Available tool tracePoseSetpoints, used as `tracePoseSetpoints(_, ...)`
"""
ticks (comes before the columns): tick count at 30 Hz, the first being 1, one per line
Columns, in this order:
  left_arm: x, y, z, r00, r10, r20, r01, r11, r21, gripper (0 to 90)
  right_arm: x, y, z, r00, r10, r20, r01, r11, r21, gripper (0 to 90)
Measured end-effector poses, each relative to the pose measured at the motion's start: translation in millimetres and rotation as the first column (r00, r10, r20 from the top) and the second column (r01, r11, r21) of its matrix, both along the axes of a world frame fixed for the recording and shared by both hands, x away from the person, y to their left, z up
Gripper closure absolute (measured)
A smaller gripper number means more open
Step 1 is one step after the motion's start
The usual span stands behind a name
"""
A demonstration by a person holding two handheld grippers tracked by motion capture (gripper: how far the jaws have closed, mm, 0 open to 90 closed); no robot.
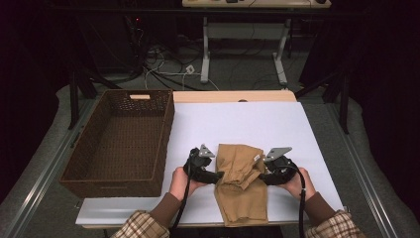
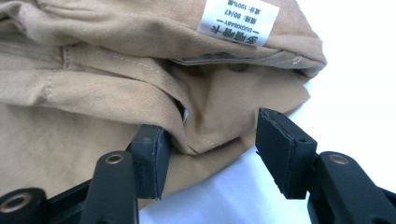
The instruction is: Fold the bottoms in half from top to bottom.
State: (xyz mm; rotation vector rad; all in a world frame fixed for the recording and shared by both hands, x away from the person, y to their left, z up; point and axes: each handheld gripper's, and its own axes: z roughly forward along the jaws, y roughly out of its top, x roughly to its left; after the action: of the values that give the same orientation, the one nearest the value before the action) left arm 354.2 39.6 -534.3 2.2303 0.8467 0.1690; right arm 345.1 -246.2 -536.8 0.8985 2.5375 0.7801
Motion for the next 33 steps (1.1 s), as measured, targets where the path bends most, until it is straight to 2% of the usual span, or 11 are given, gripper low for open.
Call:
tracePoseSetpoints(5,-0.8,-1.7,3.5,1.0000,-0.002,0.005,0.003,0.9999,-0.011,37.2,-1.0,-2.6,2.3,0.9998,-0.011,-0.018,0.011,1.000,-0.005,43.2)
tracePoseSetpoints(9,1.1,-2.3,9.5,0.9999,0.001,0.017,0.000,0.9995,-0.031,36.7,-8.0,-6.4,13.9,0.9996,-0.028,0.007,0.028,0.999,0.040,39.9)
tracePoseSetpoints(13,2.9,-7.1,6.6,0.9999,-0.014,0.009,0.014,0.9998,-0.016,38.3,-11.6,-14.2,20.0,0.9986,-0.053,-0.003,0.053,0.995,0.086,37.0)
tracePoseSetpoints(15,3.8,-10.1,3.9,0.9999,-0.017,0.001,0.017,0.9998,-0.014,39.7,-11.7,-16.1,21.5,0.9975,-0.070,-0.009,0.070,0.993,0.091,35.3)
tracePoseSetpoints(18,4.1,-13.8,1.2,0.9994,-0.033,-0.006,0.033,0.9994,-0.009,41.9,-9.7,-16.2,23.0,0.9944,-0.105,-0.011,0.105,0.984,0.144,34.1)
tracePoseSetpoints(21,3.6,-17.0,-1.6,0.9991,-0.040,-0.012,0.040,0.9991,-0.009,44.0,-7.6,-14.0,24.6,0.9903,-0.138,-0.012,0.138,0.975,0.175,33.4)
tracePoseSetpoints(23,3.1,-19.1,-3.2,0.9988,-0.046,-0.016,0.046,0.9989,-0.008,45.3,-5.5,-11.9,24.5,0.9887,-0.148,-0.024,0.150,0.965,0.214,33.4)
tracePoseSetpoints(26,1.8,-21.7,-4.3,0.9986,-0.052,-0.010,0.052,0.9986,-0.004,48.1,-4.1,-5.4,26.3,0.9871,-0.159,-0.022,0.159,0.957,0.243,33.0)
tracePoseSetpoints(29,0.7,-23.9,-5.8,0.9984,-0.056,-0.011,0.056,0.9984,-0.005,49.9,-2.7,3.6,28.3,0.9852,-0.171,-0.002,0.167,0.957,0.238,32.6)
tracePoseSetpoints(33,-1.1,-25.8,-6.4,0.9981,-0.062,0.001,0.062,0.9981,0.004,51.8,4.9,12.0,20.8,0.9831,-0.180,-0.035,0.183,0.959,0.214,37.4)
